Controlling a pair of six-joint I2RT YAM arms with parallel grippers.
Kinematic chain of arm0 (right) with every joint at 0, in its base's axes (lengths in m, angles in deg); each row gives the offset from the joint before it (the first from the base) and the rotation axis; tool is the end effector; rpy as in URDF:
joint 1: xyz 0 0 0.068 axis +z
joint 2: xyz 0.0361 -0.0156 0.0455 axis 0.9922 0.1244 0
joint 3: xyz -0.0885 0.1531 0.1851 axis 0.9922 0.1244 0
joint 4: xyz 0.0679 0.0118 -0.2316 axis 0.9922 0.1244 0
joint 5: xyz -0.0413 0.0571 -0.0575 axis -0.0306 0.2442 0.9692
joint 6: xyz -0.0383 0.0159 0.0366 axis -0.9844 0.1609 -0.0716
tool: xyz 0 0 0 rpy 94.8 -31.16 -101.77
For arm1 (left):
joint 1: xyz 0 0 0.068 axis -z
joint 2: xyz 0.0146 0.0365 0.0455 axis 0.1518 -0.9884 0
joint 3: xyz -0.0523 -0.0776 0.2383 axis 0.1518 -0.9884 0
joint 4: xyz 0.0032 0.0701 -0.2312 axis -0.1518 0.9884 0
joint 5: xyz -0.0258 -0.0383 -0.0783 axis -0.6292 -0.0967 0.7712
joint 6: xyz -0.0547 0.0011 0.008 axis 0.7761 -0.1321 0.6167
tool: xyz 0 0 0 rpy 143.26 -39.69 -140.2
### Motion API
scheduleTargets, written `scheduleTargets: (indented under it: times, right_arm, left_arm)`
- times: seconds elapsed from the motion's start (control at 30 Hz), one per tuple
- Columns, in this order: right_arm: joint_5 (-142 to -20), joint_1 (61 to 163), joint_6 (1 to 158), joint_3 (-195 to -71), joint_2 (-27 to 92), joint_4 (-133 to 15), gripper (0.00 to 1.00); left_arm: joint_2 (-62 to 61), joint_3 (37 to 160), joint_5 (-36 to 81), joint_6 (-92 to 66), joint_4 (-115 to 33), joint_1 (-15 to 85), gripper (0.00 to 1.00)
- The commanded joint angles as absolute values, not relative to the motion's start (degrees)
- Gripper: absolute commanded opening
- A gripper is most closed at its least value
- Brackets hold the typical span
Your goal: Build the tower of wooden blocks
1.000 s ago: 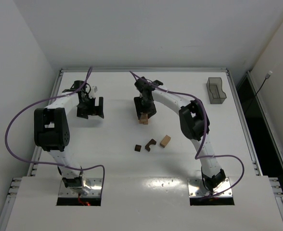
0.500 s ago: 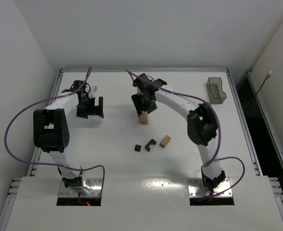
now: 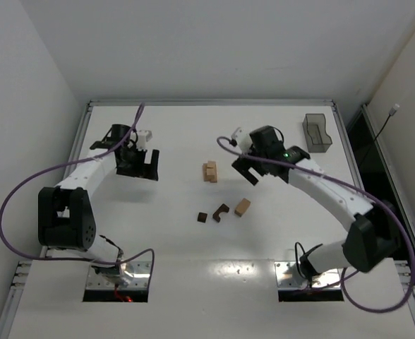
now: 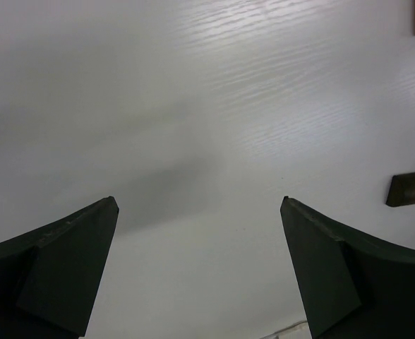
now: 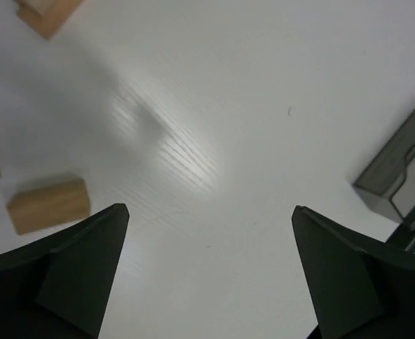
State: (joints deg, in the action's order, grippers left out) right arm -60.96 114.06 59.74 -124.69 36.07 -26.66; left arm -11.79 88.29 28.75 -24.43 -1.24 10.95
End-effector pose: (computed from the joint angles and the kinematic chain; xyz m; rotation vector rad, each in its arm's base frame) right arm 0.2600 0.1483 0.2647 -0.8206 2.2855 -0.1138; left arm 0.2846 -0.0204 0.2210 0.1377 2.6478 -0.3453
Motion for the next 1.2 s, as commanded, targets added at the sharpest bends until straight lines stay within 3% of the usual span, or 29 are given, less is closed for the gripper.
scheduleTargets:
  times: [0.0, 0.13, 0.27, 0.33, 0.47, 0.67, 1.17]
  right_arm:
    - [-62.79, 114.23, 41.06, -114.10, 23.92, -36.28, 1.00]
    - [-76.57, 114.23, 27.71, -106.50, 16.51, -35.87, 0.96]
    - [-87.82, 113.71, 19.87, -113.04, 17.78, -20.43, 1.00]
    - [-95.30, 112.92, 11.35, -117.10, 21.31, -7.07, 0.90]
    - [-101.54, 112.39, 4.04, -119.15, 29.23, 1.49, 0.76]
    - [-104.72, 112.39, -5.62, -119.84, 37.14, 3.16, 0.67]
    - [-99.63, 112.39, -8.80, -123.88, 50.16, -6.32, 0.68]
  left_arm:
    - [-10.70, 88.03, 28.98, -25.35, -2.75, 15.39, 1.00]
    - [-10.70, 89.27, 26.60, -27.45, -2.75, 20.41, 1.00]
    - [-11.93, 90.49, 27.12, -27.98, -2.75, 22.27, 1.00]
    - [-12.81, 90.50, 27.12, -27.98, -3.36, 22.80, 1.00]
    - [-15.97, 93.21, 28.44, -27.37, -3.36, 22.80, 1.00]
    - [-19.22, 95.95, 28.44, -27.37, -2.84, 23.32, 1.00]
    - [-22.13, 98.76, 26.78, -26.31, -2.84, 23.32, 1.00]
